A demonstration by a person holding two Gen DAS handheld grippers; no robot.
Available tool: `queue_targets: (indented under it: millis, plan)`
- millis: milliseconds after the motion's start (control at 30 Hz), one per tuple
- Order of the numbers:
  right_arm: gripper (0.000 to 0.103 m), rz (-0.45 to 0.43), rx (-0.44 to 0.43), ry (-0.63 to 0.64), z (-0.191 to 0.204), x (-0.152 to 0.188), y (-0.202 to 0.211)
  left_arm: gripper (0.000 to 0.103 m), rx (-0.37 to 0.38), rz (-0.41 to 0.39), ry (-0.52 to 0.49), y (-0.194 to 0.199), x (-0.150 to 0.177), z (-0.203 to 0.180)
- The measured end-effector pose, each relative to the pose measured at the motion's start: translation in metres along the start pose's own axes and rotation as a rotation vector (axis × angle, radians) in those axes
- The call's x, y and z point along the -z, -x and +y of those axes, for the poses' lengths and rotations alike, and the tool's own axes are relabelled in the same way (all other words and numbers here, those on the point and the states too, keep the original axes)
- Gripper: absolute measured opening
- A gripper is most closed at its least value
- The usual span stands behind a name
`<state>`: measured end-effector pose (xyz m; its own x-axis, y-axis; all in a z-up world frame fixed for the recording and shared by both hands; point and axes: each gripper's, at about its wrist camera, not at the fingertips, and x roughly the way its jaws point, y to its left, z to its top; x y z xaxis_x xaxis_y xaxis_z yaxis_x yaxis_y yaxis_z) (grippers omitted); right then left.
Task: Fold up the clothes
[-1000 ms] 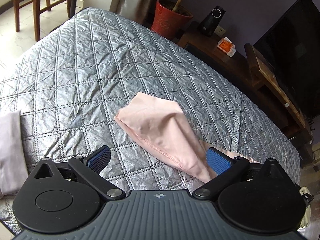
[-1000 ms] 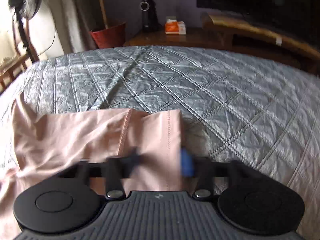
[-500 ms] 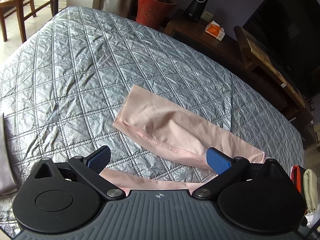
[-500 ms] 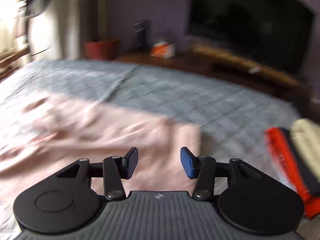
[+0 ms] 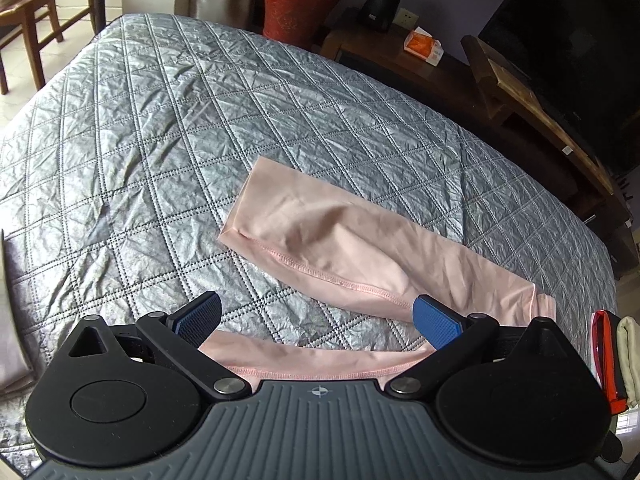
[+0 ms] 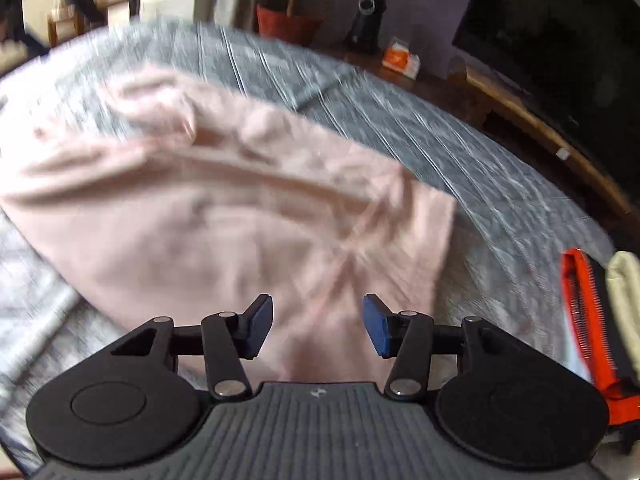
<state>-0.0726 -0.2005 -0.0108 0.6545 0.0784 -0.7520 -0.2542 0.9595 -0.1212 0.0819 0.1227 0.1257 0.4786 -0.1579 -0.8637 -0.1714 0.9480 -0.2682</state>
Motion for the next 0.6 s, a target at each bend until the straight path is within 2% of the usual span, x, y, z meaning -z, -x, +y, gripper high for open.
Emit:
queue_targets:
  millis: [67, 167, 267, 367, 433, 500, 533, 600]
  plan:
    - [0.048, -0.038, -0.053, -0.021, 0.011, -0.015, -0.008, 0.103, -0.004, 0.002, 0.003, -0.001, 0.000, 0.000]
    - [0.048, -0.071, -0.094, 0.006, 0.036, -0.038, -0.017, 0.103, 0.002, 0.001, -0.003, 0.000, 0.000, -0.003]
    - [0.048, -0.083, -0.124, -0.026, 0.048, -0.053, -0.038, 0.103, 0.004, 0.003, -0.010, -0.001, 0.000, -0.005]
    - [0.048, -0.036, -0.151, -0.074, 0.045, -0.051, -0.057, 0.103, 0.007, 0.003, -0.009, 0.000, 0.000, -0.004]
    - [0.063, 0.003, -0.190, -0.057, 0.042, -0.046, -0.059, 0.103, 0.009, 0.001, -0.001, 0.001, -0.001, -0.002]
    - [0.058, 0.027, -0.224, -0.055, 0.035, -0.049, -0.059, 0.103, 0.011, -0.002, 0.007, 0.002, -0.002, 0.000]
    - [0.056, 0.013, -0.268, -0.097, 0.025, -0.051, -0.055, 0.103, 0.012, -0.003, 0.011, 0.003, -0.002, 0.001]
    - [0.058, -0.029, -0.268, -0.179, -0.001, -0.062, -0.053, 0.103, 0.011, -0.007, 0.021, 0.004, -0.003, 0.002]
